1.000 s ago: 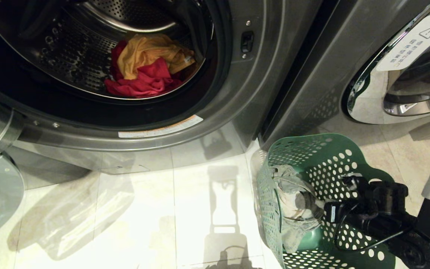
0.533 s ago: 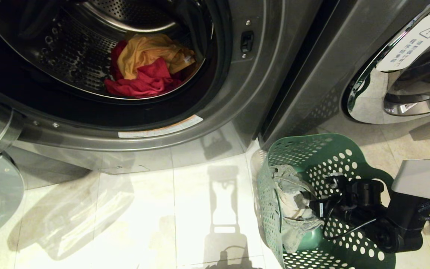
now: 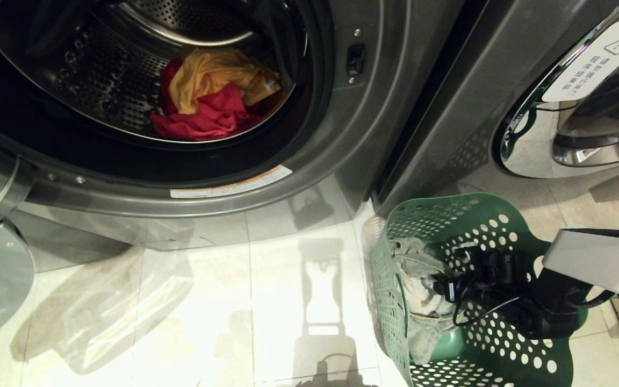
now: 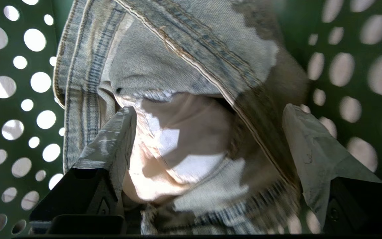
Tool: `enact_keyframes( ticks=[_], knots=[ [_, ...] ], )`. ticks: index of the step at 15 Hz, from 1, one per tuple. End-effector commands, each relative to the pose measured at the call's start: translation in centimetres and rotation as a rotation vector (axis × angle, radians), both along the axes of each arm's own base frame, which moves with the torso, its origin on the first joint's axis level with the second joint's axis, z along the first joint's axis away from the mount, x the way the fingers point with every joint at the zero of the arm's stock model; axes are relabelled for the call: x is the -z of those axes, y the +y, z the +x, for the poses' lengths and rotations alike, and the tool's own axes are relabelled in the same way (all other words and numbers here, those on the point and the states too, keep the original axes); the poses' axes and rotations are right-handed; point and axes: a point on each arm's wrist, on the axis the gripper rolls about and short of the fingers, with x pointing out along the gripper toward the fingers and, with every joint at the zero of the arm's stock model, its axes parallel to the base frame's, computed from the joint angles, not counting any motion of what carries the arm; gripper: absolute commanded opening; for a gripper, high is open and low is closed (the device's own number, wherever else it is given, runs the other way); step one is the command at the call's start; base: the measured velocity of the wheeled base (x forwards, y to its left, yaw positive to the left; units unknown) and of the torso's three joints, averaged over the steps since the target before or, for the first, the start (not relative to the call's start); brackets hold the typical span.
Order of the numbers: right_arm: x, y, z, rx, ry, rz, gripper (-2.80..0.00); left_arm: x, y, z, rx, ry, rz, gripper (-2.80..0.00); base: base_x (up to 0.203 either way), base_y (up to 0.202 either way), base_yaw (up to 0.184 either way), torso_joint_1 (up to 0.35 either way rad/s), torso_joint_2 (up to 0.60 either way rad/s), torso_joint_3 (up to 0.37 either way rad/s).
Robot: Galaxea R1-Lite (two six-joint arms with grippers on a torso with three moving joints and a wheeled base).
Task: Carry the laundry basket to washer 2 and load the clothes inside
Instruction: Place the clothes into the washing machine
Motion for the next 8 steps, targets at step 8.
enact_keyframes(
  ticks=[8],
  knots=[
    [2.5, -0.4, 0.2, -0.049, 0.059, 0.023, 0.0, 0.3, 0.0, 0.1, 0.001, 0.011, 0.0, -2.8, 0.0, 0.0, 0.0, 0.0, 0.0, 0.0]
  ],
)
